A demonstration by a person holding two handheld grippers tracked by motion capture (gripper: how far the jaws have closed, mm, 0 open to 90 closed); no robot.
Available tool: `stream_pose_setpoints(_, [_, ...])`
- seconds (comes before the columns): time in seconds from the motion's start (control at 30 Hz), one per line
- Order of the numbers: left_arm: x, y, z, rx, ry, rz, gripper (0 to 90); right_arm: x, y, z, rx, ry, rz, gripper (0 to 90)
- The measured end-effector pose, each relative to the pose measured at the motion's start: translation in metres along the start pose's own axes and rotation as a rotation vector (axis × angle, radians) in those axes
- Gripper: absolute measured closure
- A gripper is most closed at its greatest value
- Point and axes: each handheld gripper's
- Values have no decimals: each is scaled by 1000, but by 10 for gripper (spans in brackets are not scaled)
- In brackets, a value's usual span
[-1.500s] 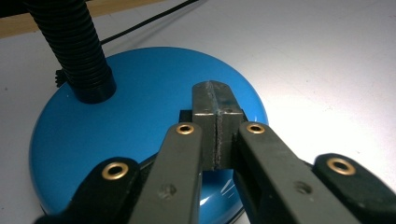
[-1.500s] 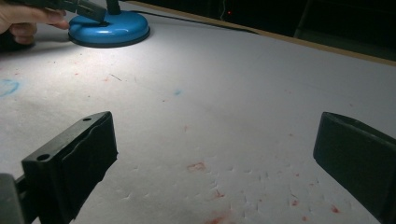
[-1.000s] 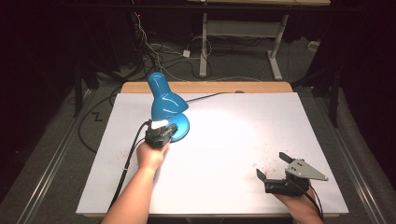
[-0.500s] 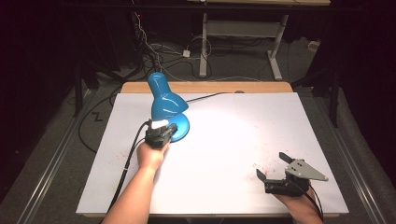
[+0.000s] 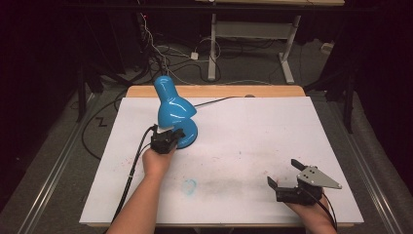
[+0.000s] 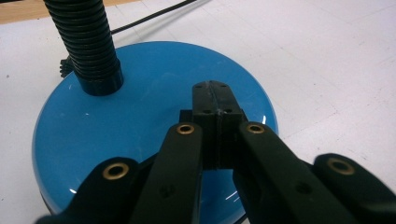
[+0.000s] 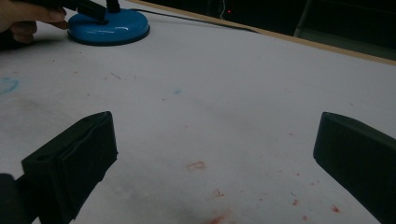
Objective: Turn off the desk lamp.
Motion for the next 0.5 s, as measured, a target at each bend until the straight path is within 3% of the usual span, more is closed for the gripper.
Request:
stream_pose_setpoints(0.33, [-2, 5, 0, 0, -27, 23, 883, 1, 1, 0, 6, -2, 4, 4])
stream_pose_setpoints(0.5, [0, 9, 2, 14, -2, 44, 882, 1, 1, 0, 1, -5, 4, 4])
Point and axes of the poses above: each handheld gripper's, and its own axes: y roughly backward along the jaws, z roughly out of its underside, x roughly to its right, and after that the axes turned 13 degrees about -z, right-handed
